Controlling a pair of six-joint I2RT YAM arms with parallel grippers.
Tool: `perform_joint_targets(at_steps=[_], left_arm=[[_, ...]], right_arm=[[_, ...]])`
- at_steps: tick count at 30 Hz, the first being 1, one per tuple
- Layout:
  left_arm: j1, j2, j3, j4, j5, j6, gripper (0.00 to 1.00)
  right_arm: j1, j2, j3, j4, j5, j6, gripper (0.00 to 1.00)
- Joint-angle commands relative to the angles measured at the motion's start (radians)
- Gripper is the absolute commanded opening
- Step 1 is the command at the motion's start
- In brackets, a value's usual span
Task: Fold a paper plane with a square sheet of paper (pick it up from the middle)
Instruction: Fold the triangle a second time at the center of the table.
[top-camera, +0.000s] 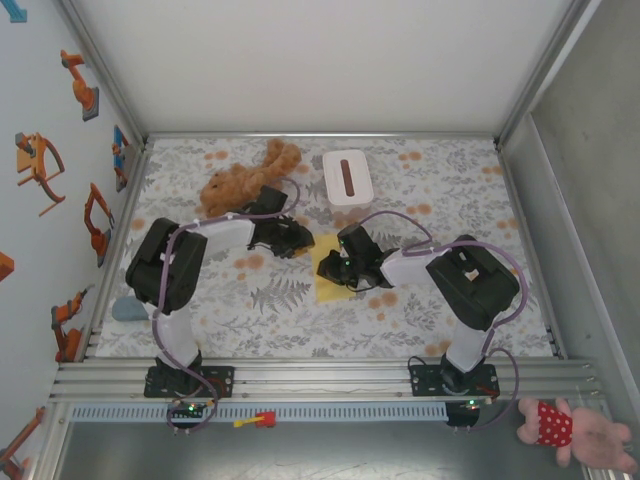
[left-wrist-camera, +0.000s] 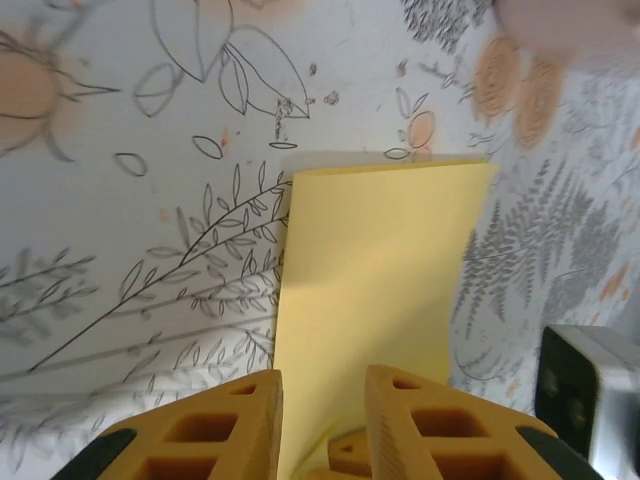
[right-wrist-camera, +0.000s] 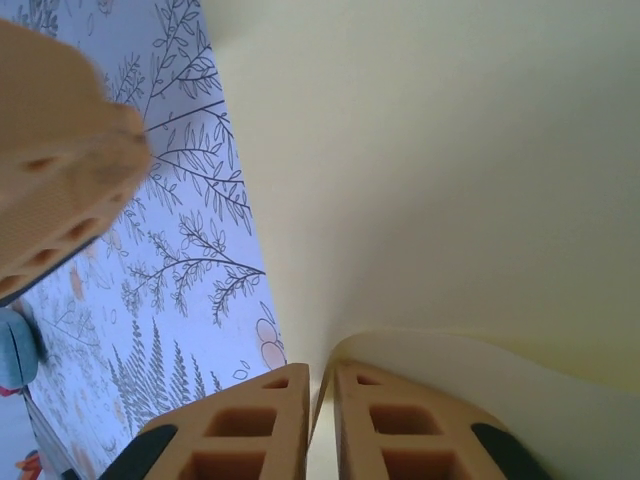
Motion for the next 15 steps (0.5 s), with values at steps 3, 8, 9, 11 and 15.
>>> perform_joint_targets(at_steps=[3, 8, 9, 11, 15], left_arm=[[0.035, -0.110, -0.075, 0.004, -0.050, -0.045, 0.31], [0.048, -0.171, -0.139, 0.035, -0.061, -0.078, 0.34], [0.050, -0.181, -0.150, 0.040, -0.064, -0.081, 0.34], [0.052, -0.199, -0.164, 0.044, -0.066, -0.086, 0.36], [0.053, -0.228, -0.196, 0.068, -0.057, -0.098, 0.37]], right_arm=[[0.007, 0.026, 0.002, -0.058, 0.039, -0.002, 0.24], [0.007, 0.026, -0.002, -0.055, 0.036, -0.008, 0.28], [0.006, 0.025, -0.005, -0.051, 0.036, -0.009, 0.28], [0.006, 0.023, -0.011, -0.047, 0.037, -0.016, 0.29], [0.006, 0.016, -0.024, -0.057, 0.041, -0.032, 0.30]])
